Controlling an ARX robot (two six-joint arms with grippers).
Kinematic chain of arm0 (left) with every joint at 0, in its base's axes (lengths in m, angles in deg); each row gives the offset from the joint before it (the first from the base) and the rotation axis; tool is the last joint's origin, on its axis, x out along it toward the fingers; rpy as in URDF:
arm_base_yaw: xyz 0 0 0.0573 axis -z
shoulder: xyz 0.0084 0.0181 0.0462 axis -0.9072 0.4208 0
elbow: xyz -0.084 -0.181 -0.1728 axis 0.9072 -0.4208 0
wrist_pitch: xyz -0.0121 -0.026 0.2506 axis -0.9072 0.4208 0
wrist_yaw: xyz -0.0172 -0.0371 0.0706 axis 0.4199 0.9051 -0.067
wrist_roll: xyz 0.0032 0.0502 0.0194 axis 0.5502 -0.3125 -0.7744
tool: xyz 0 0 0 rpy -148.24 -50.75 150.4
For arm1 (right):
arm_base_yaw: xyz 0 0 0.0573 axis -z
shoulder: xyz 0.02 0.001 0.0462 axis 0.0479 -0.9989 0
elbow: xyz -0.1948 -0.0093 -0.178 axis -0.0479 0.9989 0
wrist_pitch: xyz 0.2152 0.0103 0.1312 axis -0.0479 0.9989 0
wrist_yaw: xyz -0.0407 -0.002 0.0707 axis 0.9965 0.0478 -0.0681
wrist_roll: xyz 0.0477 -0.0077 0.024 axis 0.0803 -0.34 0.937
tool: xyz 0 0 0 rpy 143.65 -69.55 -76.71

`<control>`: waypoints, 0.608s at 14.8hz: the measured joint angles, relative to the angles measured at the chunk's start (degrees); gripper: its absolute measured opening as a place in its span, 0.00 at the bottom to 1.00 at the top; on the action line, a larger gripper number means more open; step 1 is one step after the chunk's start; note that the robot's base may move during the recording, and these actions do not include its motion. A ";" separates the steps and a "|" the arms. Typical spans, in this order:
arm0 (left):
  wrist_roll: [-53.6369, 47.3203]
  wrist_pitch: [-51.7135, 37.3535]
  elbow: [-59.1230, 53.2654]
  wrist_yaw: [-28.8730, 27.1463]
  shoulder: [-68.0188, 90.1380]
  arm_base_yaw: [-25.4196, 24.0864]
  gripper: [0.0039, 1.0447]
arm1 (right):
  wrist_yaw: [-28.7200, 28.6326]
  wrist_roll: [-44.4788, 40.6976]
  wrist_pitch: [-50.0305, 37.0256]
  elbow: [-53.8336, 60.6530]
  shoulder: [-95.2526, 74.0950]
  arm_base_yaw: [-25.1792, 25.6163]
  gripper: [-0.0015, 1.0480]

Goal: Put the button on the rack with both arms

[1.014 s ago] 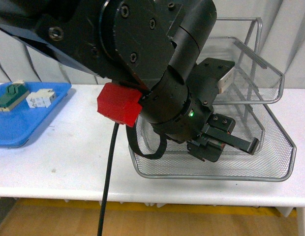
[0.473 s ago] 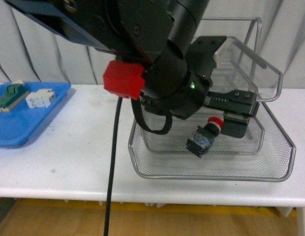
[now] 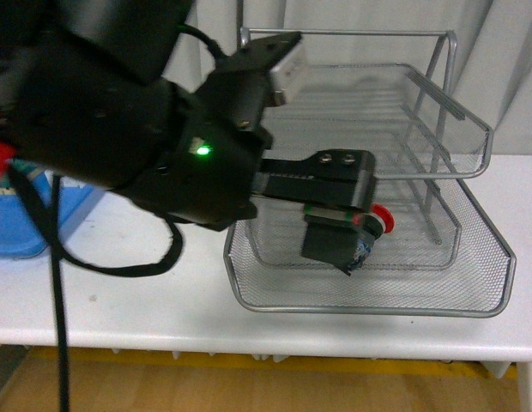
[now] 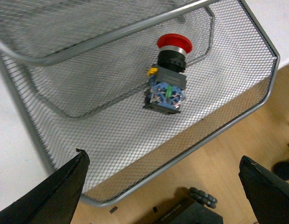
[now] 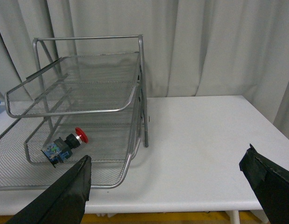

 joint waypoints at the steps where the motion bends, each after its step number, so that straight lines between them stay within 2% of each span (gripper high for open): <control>1: -0.61 -2.69 -4.42 -0.79 -4.96 -2.10 0.94 | 0.00 0.00 0.00 0.00 0.00 0.00 0.94; 2: -0.61 -4.63 -8.15 -2.23 -10.43 -4.37 0.94 | 0.00 0.00 0.00 -0.02 0.00 0.00 0.94; 3: -1.18 -11.56 -13.20 -5.86 -15.91 -6.51 0.92 | 0.00 0.00 0.00 0.00 0.00 0.00 0.94; 4: -2.80 -29.20 -22.77 -17.29 -22.23 -9.79 0.80 | -0.04 -0.02 -0.02 0.00 0.00 0.00 0.94; 5: -3.65 -40.26 -32.00 -24.33 -27.85 -13.57 0.67 | 0.02 0.00 0.00 0.00 0.00 0.00 0.94; 6: -3.85 -46.80 -37.99 -25.53 -31.23 -16.26 0.55 | 0.00 0.00 -0.02 0.00 0.00 0.00 0.94; 9: -4.04 -47.45 -45.22 -21.16 -38.18 -18.99 0.20 | -0.02 0.00 0.02 0.00 0.00 0.00 0.94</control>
